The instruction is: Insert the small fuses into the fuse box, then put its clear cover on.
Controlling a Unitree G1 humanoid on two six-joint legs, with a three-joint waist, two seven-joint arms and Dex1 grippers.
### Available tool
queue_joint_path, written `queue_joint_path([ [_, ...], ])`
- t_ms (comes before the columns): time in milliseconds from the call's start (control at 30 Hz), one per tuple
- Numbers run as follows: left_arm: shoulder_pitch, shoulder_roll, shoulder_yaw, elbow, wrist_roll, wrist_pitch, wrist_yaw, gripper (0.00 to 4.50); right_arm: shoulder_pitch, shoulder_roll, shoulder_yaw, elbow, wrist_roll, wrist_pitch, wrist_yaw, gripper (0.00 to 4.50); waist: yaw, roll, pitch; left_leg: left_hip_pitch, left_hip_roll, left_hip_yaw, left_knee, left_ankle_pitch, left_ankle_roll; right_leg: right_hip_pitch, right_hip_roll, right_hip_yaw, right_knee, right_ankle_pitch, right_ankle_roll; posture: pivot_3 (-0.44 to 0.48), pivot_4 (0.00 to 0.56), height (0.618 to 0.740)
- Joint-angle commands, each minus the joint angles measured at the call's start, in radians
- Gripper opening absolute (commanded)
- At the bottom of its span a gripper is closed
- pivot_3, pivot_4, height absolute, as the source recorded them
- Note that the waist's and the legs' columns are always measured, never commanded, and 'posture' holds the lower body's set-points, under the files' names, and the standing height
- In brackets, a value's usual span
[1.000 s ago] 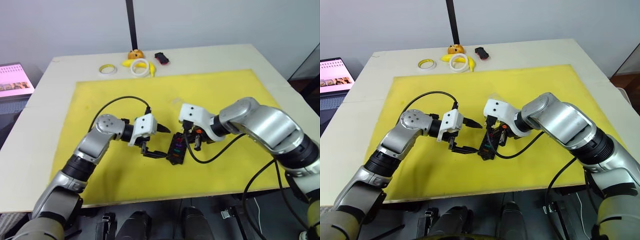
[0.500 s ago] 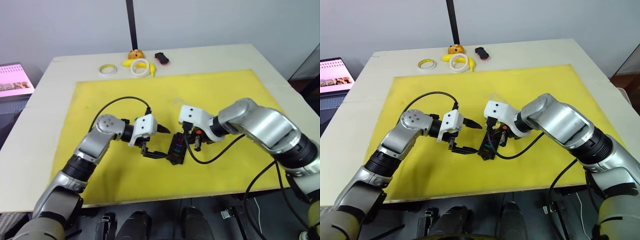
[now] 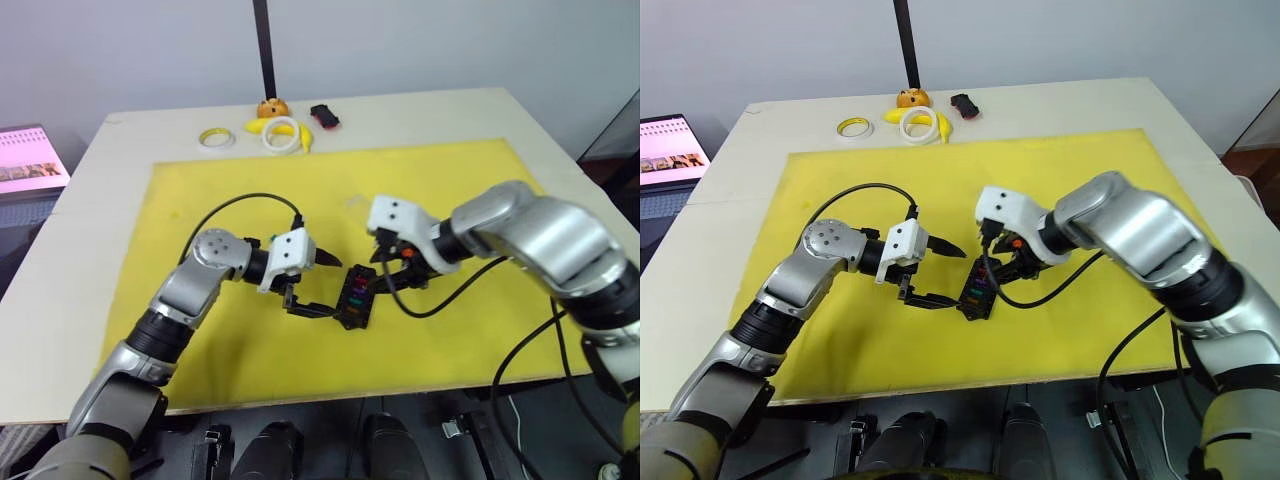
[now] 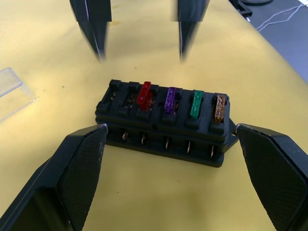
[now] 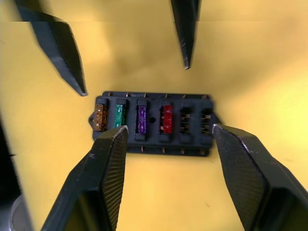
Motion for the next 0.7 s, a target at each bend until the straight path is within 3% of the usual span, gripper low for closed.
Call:
queue_joint_path([
  [33, -0.024, -0.008, 0.025, -0.014, -0.014, 0.003, 0.007, 4.50, 0.116, -0.009, -0.172, -0.006, 0.038, -0.136, 0.011, 2.72, 0.002, -0.001, -0.001, 0.000, 0.000, 0.000, 0.000, 0.000, 0.000, 0.000, 0.000, 0.000, 0.000, 0.000, 0.000, 0.000, 0.150, 0.740],
  [167, -0.014, -0.009, 0.029, -0.023, -0.020, 0.009, 0.013, 4.50, 0.378, 0.156, -0.368, -0.047, 0.082, -0.295, -0.103, 2.72, 0.000, -0.002, -0.001, 0.001, 0.001, -0.001, -0.001, 0.000, 0.000, 0.002, 0.000, -0.001, 0.000, 0.000, 0.000, 0.000, 0.150, 0.740],
  [267, -0.018, -0.006, 0.032, -0.018, -0.022, 0.012, 0.011, 4.50, 0.457, 0.236, -0.407, -0.060, 0.094, -0.342, -0.155, 1.87, -0.006, -0.002, -0.001, 0.001, 0.001, 0.000, 0.000, 0.000, 0.000, 0.000, 0.000, 0.000, 0.002, 0.000, 0.000, 0.000, 0.150, 0.740],
  [400, -0.033, -0.004, 0.033, -0.011, -0.021, 0.020, 0.008, 4.50, 0.515, 0.284, -0.401, -0.007, 0.077, -0.425, -0.181, 0.04, -0.003, -0.002, -0.001, 0.001, 0.001, 0.000, 0.000, 0.000, 0.000, 0.000, 0.000, 0.000, 0.002, 0.000, 0.000, 0.000, 0.150, 0.740],
  [700, -0.027, 0.005, 0.025, -0.009, -0.007, 0.002, 0.013, 4.50, 0.579, 0.326, -0.363, -0.013, 0.069, -0.446, -0.239, 0.04, -0.004, -0.002, -0.001, 0.001, 0.000, 0.000, 0.000, 0.000, 0.000, 0.001, 0.000, 0.000, 0.001, 0.000, 0.000, 0.000, 0.150, 0.740],
])
